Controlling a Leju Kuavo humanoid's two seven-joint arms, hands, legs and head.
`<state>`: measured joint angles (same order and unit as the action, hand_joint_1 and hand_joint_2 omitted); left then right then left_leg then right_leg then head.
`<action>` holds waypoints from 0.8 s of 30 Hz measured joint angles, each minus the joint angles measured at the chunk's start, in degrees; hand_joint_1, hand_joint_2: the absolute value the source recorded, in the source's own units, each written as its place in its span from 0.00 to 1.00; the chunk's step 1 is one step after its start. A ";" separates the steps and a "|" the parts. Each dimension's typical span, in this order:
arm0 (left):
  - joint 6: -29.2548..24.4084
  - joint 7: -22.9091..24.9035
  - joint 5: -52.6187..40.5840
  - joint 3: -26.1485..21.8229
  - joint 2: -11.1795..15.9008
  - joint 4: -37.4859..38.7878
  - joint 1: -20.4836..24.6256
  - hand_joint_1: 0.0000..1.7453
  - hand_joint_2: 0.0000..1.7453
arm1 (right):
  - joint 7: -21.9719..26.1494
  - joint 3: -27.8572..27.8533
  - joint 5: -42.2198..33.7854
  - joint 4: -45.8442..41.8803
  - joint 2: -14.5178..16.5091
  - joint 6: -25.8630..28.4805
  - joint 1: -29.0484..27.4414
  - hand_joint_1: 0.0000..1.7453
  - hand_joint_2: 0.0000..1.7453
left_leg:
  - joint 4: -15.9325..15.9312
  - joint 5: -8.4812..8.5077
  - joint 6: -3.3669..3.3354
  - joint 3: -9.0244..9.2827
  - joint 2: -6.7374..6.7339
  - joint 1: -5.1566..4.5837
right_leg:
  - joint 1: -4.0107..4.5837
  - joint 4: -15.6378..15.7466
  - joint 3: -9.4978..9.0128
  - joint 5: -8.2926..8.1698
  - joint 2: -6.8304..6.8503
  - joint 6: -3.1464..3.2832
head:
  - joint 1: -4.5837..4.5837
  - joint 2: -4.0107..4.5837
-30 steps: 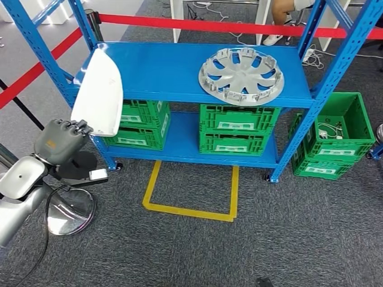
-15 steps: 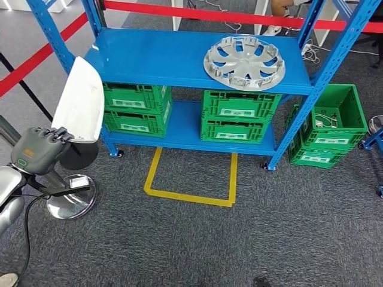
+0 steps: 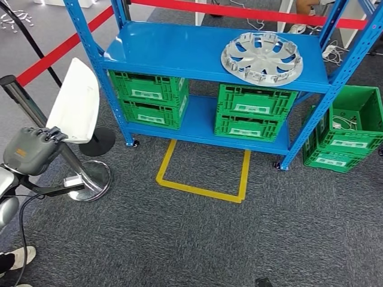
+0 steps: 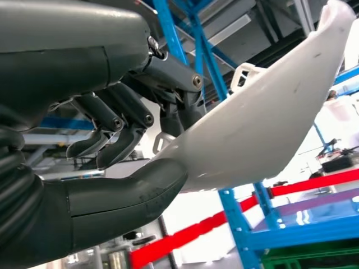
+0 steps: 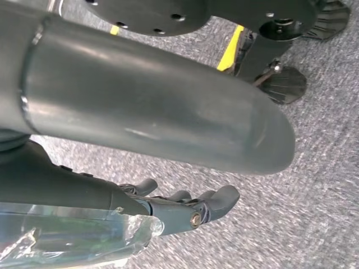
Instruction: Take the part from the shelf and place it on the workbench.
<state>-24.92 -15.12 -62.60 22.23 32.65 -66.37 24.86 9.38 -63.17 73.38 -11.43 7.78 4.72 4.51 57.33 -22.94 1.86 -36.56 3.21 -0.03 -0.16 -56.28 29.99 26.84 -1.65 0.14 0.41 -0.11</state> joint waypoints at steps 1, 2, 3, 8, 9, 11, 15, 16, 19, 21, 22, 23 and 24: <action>0.05 0.00 0.10 -0.10 0.05 -0.06 -0.05 1.00 1.00 | 0.00 0.09 0.07 0.00 0.01 0.01 0.00 0.00 0.00 | 2.87 -1.96 0.34 -1.27 -0.81 0.07 | -0.13 0.17 0.06 -0.23 0.68 0.23 | -0.14 0.00; 0.11 0.00 0.22 -0.13 0.04 -0.07 -0.05 1.00 1.00 | 0.01 0.16 0.11 0.00 0.00 0.02 0.00 0.00 0.00 | 6.79 -4.18 0.72 -2.90 -1.56 0.18 | -0.14 0.19 0.18 -0.36 1.34 0.39 | -0.32 0.00; 0.17 0.00 0.33 -0.14 -0.02 -0.08 -0.15 1.00 1.00 | 0.00 0.21 0.17 0.00 0.00 0.03 -0.02 0.00 0.00 | 10.81 -5.96 1.06 -4.48 -1.96 0.39 | -0.16 0.16 0.30 -0.43 2.05 0.46 | -0.37 0.00; 0.58 -0.02 0.68 -0.56 -0.02 -0.24 -0.66 1.00 1.00 | -0.05 0.59 0.48 -0.01 -0.04 0.12 0.09 0.00 0.00 | 5.76 -1.55 2.34 0.11 -4.83 1.39 | -0.32 -0.28 0.54 -0.27 5.41 -0.08 | -0.46 0.00; 0.60 -0.02 0.76 -0.81 -0.03 -0.36 -0.56 1.00 1.00 | -0.06 0.66 0.52 -0.01 -0.06 0.15 0.14 0.00 0.00 | 2.19 -0.41 2.30 2.19 -6.28 1.24 | -0.19 -0.47 0.62 -0.13 5.96 -0.39 | -0.54 0.00; 0.64 -0.02 0.81 -1.26 0.00 -0.62 -0.44 1.00 1.00 | -0.10 0.70 0.61 -0.01 -0.09 0.21 0.18 0.00 0.00 | -1.22 -0.01 1.61 3.81 -8.00 0.88 | 0.20 -0.86 0.73 0.05 7.09 -1.04 | -0.59 0.00; 0.74 -0.04 0.83 -1.52 0.32 -0.84 -0.55 1.00 1.00 | -0.17 0.78 0.71 0.00 -0.08 0.20 0.29 0.00 0.00 | -1.66 0.15 -0.64 2.87 -5.49 0.86 | -0.08 -2.97 1.71 1.90 5.98 -2.22 | -0.41 0.00; 0.78 -0.04 0.83 -1.53 0.35 -0.87 -0.49 1.00 1.00 | -0.21 0.81 0.71 0.00 -0.08 0.15 0.27 0.00 0.00 | -1.73 0.31 -1.04 2.70 -4.86 0.90 | -0.16 -5.68 2.94 3.60 4.28 -2.33 | -0.38 0.00; 1.05 -0.05 0.81 -1.54 0.16 -0.89 -0.41 1.00 1.00 | -0.38 0.99 0.69 0.00 -0.06 -0.02 0.02 0.00 0.00 | -1.70 0.74 -1.76 2.08 -2.63 0.51 | -0.06 -17.10 8.15 8.43 1.88 -2.08 | -0.31 0.00; 1.21 -0.09 0.81 -1.54 0.10 -0.89 -0.42 1.00 1.00 | -0.45 1.10 0.68 0.00 -0.06 -0.05 -0.09 0.00 0.00 | -1.66 1.03 -1.86 1.84 -0.92 0.30 | 0.06 -17.27 8.36 7.10 1.65 -1.70 | -0.32 0.00; 1.25 -0.10 0.81 -1.54 0.11 -0.89 -0.40 1.00 1.00 | -0.48 1.14 0.68 0.00 -0.06 -0.06 -0.09 0.00 0.00 | -1.64 1.16 -1.78 1.81 -0.07 0.27 | 0.10 -14.03 6.83 5.03 1.21 -1.45 | -0.31 0.00; 1.30 -0.11 0.84 -1.55 0.14 -0.89 -0.37 1.00 1.00 | -0.49 1.16 0.67 0.00 -0.07 -0.06 -0.06 0.00 0.00 | -1.60 1.29 -1.63 1.76 0.71 0.30 | 0.05 -9.85 4.87 3.04 -0.04 -1.19 | -0.32 0.00; 1.37 -0.11 0.86 -1.55 0.17 -0.89 -0.26 1.00 1.00 | -0.51 1.19 0.67 0.00 -0.07 -0.07 -0.03 0.00 0.00 | -1.48 1.44 -1.41 1.59 1.46 0.28 | -0.15 -6.04 3.11 1.66 -1.71 -1.03 | -0.36 0.00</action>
<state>-23.55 -15.23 -61.74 20.68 32.82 -67.25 24.61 8.87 -61.98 74.05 -11.43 7.70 4.65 4.48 55.85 -21.50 0.44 -34.97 4.67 0.25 -0.31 -62.31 33.10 28.50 -3.37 -0.89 0.05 -0.11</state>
